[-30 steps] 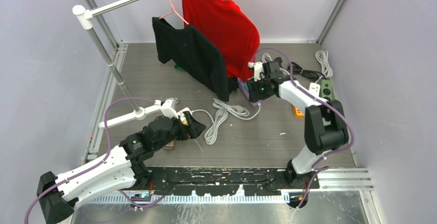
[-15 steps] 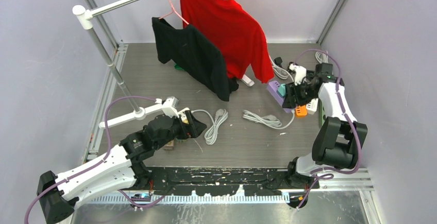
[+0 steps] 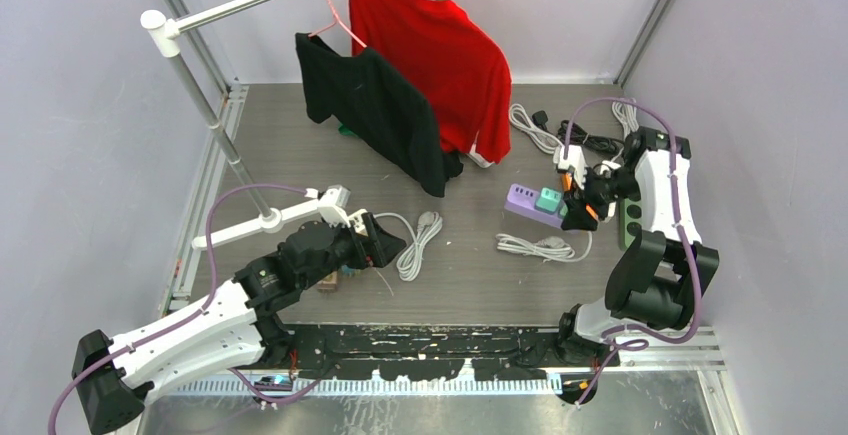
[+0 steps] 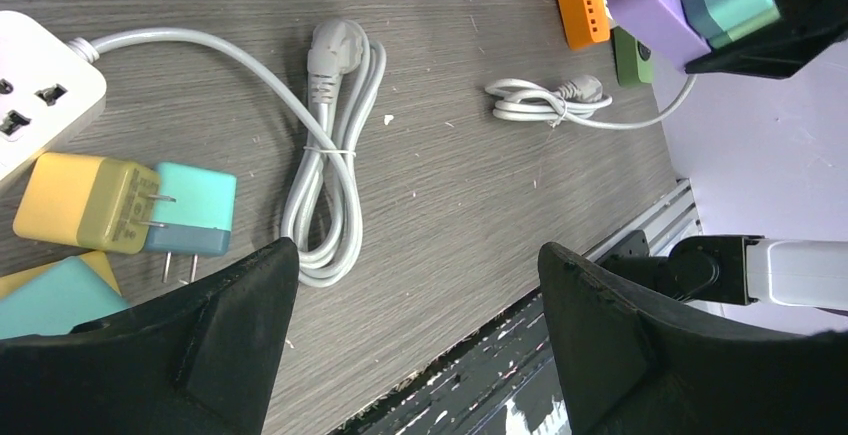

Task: Pull the plug off the socket
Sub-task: Place the socket at the center of the board.

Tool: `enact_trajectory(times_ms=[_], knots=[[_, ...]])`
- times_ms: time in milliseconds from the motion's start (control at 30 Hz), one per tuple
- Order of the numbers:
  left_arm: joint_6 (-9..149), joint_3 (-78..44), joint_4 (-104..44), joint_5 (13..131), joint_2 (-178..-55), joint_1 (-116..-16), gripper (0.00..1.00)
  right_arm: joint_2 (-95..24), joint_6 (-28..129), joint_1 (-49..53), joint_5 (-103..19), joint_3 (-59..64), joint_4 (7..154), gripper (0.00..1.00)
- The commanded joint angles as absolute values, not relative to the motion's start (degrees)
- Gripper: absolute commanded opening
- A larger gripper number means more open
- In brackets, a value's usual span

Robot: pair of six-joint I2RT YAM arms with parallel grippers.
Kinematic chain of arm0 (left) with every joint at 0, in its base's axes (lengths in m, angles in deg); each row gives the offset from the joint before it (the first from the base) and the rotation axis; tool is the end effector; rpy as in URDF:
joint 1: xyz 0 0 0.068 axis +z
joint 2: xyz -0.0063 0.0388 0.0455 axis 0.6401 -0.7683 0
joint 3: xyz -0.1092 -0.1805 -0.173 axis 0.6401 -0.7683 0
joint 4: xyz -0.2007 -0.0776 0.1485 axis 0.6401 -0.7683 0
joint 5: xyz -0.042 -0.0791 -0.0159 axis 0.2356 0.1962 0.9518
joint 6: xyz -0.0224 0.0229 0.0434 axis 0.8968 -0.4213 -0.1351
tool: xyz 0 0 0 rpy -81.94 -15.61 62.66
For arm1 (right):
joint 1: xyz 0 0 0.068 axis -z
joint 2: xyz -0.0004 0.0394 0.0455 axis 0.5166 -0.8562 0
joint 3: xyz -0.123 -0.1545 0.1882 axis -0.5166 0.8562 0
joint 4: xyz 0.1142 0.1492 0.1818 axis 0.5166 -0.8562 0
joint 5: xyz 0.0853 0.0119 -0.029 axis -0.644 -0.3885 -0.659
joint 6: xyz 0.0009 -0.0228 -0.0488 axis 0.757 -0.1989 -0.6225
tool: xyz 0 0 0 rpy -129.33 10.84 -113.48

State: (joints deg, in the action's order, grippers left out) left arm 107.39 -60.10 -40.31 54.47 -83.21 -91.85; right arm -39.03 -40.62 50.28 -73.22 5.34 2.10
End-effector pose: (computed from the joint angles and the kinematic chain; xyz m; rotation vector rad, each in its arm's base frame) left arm 0.1143 -0.1372 0.2539 -0.0659 2.0781 -0.9857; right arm 0.2388 -0.0592 0.2823 -1.3648 2.1621 0.5815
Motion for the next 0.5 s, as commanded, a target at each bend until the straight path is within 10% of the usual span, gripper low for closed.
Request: enact_trajectory(times_ms=[0, 467], knots=[[105.8, -59.1, -35.7, 55.0, -83.4, -91.6, 0.88, -37.4, -68.8, 48.7, -79.4, 2.4, -8.4, 0.01], [103.2, -59.0, -33.6, 57.7, -84.0, -91.6, 0.88, -35.9, -62.4, 8.6, -68.3, 5.9, -0.9, 0.01]])
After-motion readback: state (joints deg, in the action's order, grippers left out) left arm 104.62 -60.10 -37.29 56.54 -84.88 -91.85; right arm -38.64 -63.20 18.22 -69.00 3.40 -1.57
